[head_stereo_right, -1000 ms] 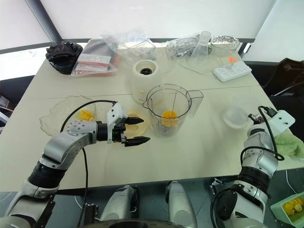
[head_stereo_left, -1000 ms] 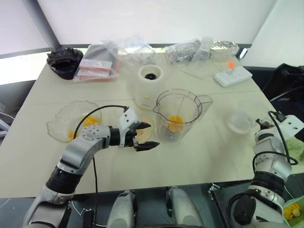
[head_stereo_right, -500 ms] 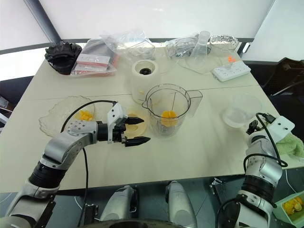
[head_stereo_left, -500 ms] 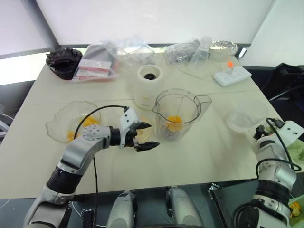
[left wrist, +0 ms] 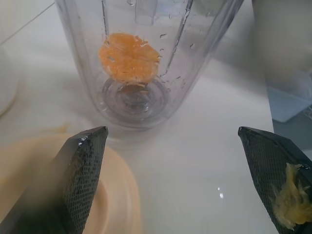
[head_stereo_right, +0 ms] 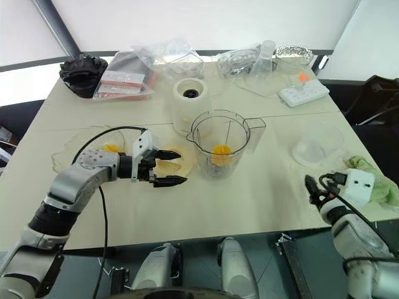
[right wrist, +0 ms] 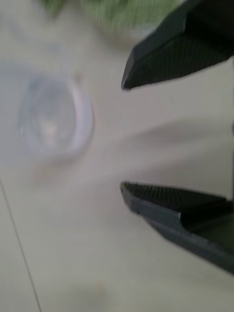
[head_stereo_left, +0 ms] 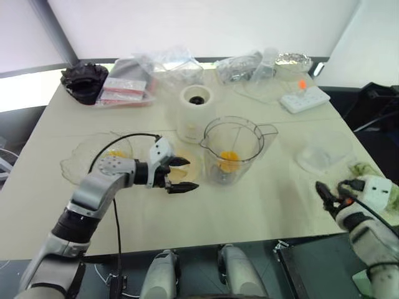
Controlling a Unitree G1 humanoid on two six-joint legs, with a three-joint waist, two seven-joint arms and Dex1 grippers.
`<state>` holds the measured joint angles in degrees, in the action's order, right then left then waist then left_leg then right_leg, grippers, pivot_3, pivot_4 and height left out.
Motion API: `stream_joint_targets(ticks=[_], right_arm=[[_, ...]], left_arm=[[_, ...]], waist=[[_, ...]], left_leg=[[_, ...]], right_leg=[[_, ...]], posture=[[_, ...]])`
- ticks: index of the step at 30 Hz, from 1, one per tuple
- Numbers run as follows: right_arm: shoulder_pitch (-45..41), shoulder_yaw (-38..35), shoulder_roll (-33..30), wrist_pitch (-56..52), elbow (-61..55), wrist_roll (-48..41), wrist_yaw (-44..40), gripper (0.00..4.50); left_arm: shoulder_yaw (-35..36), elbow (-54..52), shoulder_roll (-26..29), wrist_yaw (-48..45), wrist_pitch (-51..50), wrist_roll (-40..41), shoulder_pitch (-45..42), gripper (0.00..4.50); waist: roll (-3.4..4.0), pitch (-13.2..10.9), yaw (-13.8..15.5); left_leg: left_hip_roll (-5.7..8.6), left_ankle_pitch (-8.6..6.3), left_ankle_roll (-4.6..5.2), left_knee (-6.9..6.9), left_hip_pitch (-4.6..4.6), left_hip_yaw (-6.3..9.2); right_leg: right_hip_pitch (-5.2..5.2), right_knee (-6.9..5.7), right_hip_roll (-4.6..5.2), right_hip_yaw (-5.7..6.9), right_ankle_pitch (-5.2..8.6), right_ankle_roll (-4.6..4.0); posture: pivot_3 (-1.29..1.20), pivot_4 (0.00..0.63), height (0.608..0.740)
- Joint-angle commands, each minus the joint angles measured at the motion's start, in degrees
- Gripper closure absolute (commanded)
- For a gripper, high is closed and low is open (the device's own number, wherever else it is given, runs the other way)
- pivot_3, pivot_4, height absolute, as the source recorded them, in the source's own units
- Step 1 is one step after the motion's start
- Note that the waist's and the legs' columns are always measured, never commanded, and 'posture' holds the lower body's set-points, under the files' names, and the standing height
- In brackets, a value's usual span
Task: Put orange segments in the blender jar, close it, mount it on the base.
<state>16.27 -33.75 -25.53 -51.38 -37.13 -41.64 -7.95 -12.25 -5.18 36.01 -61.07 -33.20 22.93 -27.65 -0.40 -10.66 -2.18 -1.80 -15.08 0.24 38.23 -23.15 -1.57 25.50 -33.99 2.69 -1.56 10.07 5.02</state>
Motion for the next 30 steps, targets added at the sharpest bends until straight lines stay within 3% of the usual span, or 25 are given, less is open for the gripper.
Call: stream_joint_targets(ticks=[1, 5, 9, 16, 17, 18, 19, 20, 26, 30], right_arm=[[3.48, -4.85, -4.87, -3.19, -10.29, -9.97, -4.4, 1.42], [6.55, -8.66, -11.21, -3.86, -15.79, -19.0, -6.86, 1.42], [5.57, -9.07, -14.66, -2.92, -16.22, -26.73, -3.73, 1.42], [2.44, -3.66, -17.77, -0.3, -17.83, -27.36, 1.64, 1.42], [2.26, -2.99, -17.77, 0.2, -18.3, -27.06, 2.13, 1.42], [2.12, -2.41, -17.84, 0.58, -18.59, -26.86, 2.6, 1.35], [2.13, -1.98, -17.76, 0.85, -18.75, -26.66, 3.47, 1.35], [2.54, -1.77, -17.82, 1.05, -19.02, -26.03, 4.0, 1.35], [5.95, -0.83, -17.06, 2.88, -22.17, -25.62, 7.45, 1.35], [8.28, -0.09, -17.86, 4.64, -22.87, -25.65, 9.04, 1.35]], left_arm=[[0.16, 3.54, 1.88, -4.89, 2.78, -1.11, -3.78, 0.0], [-1.39, 13.47, 3.99, -11.34, 8.07, -4.78, -10.12, 0.0], [-4.18, 24.47, 5.14, -18.79, 14.42, -9.43, -16.99, 0.0], [-8.09, 47.38, 1.41, -26.77, 29.76, -18.11, -30.01, 0.0], [-8.55, 51.54, -0.04, -26.98, 32.44, -19.55, -32.1, 0.0], [-8.72, 54.87, -1.15, -27.16, 34.61, -20.69, -33.68, 0.63], [-9.01, 58.05, -2.26, -26.42, 36.77, -22.06, -35.11, 0.76], [-9.37, 60.86, -3.37, -25.43, 39.02, -23.48, -36.27, 1.22], [-10.65, 71.97, -8.44, -20.44, 52.4, -30.82, -39.52, 1.22], [-10.41, 75.64, -10.73, -17.48, 55.78, -33.78, -40.28, 1.22]], waist=[[-0.02, -0.01, 0.0], [-0.16, -0.06, 0.02], [-0.25, -0.06, 0.1], [-0.33, -0.07, 1.47], [-0.35, -0.07, 1.75], [-0.37, -0.07, 1.93], [-0.39, -0.07, 2.23], [-0.42, -0.07, 2.61], [-0.48, -0.07, 3.0], [-0.56, -0.06, 2.88]], left_leg=[[0.0, 0.0, 0.0, 0.0, 0.0, -0.01], [0.01, -0.01, -0.01, 0.01, -0.01, 0.02], [0.01, -0.01, -0.01, 0.01, -0.06, 0.02], [0.01, -0.02, 0.0, -0.02, -0.29, -0.03], [0.03, -0.02, 0.0, -0.02, -0.31, -0.04], [0.03, -0.02, 0.01, -0.02, -0.35, -0.03], [0.05, -0.02, 0.01, -0.02, -0.36, -0.01], [0.05, -0.02, 0.01, -0.02, -0.37, -0.01], [0.06, -0.02, 0.02, -0.01, -0.42, -0.01], [0.06, -0.02, 0.02, 0.01, -0.4, -0.01]], right_leg=[[0.0, 0.02, 0.01, 0.0, 0.0, 0.0], [0.01, 0.05, -0.01, 0.04, 0.01, -0.02], [0.0, 0.19, -0.01, 0.06, 0.0, -0.04], [0.01, 0.58, 0.01, 0.07, -0.07, -0.14], [0.01, 0.6, 0.02, 0.07, -0.08, -0.15], [0.01, 0.63, 0.02, 0.08, -0.08, -0.16], [0.0, 0.62, 0.01, 0.08, -0.08, -0.16], [0.0, 0.63, 0.01, 0.08, -0.09, -0.16], [-0.01, 0.65, 0.02, 0.07, -0.12, -0.19], [-0.02, 0.6, 0.01, 0.07, -0.13, -0.19]], posture=[[0.0, 0.15, 0.74], [0.0, 0.15, 0.74], [0.0, 0.15, 0.74], [0.0, 0.15, 0.74], [0.0, 0.15, 0.74], [0.0, 0.15, 0.74], [0.0, 0.15, 0.74], [0.0, 0.15, 0.74], [0.0, 0.15, 0.74], [0.0, 0.15, 0.74]])
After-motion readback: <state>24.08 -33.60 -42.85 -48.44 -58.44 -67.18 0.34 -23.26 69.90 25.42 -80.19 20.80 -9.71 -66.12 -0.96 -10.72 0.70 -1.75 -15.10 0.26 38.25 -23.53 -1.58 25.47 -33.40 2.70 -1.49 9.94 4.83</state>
